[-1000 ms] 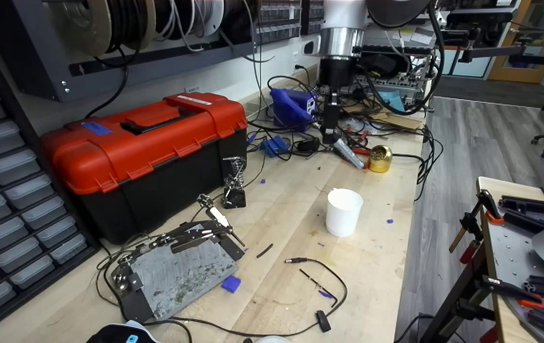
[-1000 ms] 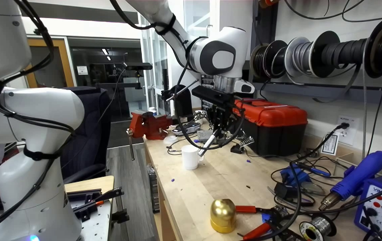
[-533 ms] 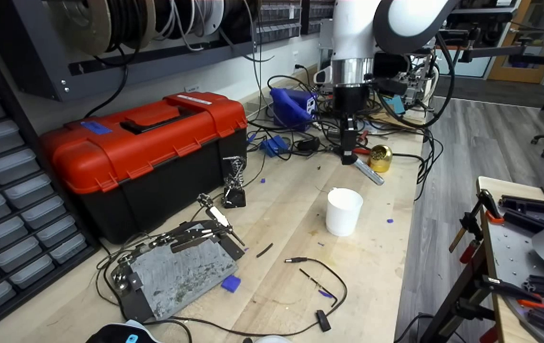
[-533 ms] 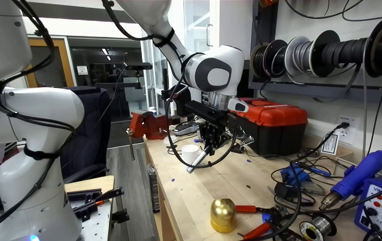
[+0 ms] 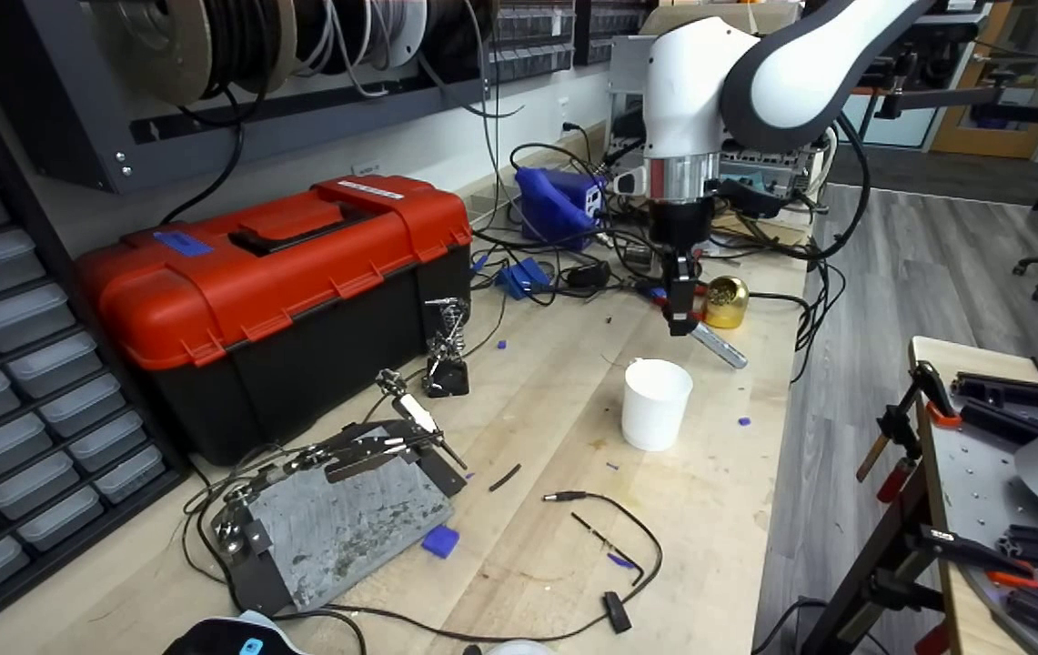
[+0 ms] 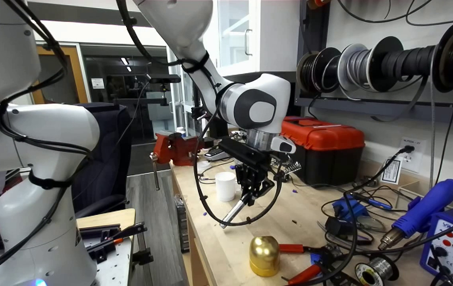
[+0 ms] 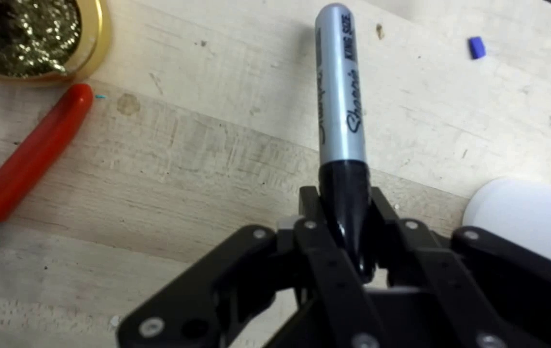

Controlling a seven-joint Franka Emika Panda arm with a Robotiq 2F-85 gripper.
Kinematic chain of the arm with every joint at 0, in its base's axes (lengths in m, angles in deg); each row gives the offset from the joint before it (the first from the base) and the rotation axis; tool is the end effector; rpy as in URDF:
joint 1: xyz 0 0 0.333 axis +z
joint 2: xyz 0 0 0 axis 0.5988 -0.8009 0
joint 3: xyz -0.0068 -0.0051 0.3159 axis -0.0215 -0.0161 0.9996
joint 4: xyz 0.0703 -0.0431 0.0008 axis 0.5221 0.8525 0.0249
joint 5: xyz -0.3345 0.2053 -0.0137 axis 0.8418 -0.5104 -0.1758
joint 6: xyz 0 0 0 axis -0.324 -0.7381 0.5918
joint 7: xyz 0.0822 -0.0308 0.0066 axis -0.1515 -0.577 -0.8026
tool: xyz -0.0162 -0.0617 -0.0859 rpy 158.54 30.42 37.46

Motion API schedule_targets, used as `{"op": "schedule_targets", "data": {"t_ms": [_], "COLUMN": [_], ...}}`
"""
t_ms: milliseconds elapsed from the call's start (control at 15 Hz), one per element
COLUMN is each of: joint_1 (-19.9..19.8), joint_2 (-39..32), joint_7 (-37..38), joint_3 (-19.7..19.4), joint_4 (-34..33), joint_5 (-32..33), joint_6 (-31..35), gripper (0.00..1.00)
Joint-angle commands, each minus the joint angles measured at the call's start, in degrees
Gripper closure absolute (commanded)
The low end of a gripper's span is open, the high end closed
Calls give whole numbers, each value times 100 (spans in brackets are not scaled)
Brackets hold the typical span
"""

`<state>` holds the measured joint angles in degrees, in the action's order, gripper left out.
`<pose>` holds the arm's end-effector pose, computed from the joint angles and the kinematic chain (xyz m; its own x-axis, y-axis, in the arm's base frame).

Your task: Pick the marker from the cup and put it on the table

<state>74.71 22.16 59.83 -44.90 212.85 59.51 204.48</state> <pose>0.4982 -0.0071 0.2538 0.9364 0.3372 -0.0972 0.3204 -0.9345 -0.1549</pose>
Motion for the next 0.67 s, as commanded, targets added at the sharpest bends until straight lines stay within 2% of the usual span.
{"op": "schedule_targets", "data": {"t_ms": [0,67,200,600], "joint_1": [183,209,265,304], "joint_2": [525,600,716,581], "joint_7": [455,507,507,453], "joint_3": [-301,-352,-434,-402], "joint_4": [-82,-112,-144,-100], "joint_5": [555,615,731,885], "joint_6": [210,245,422,1068], "gripper": [93,49,44,5]}}
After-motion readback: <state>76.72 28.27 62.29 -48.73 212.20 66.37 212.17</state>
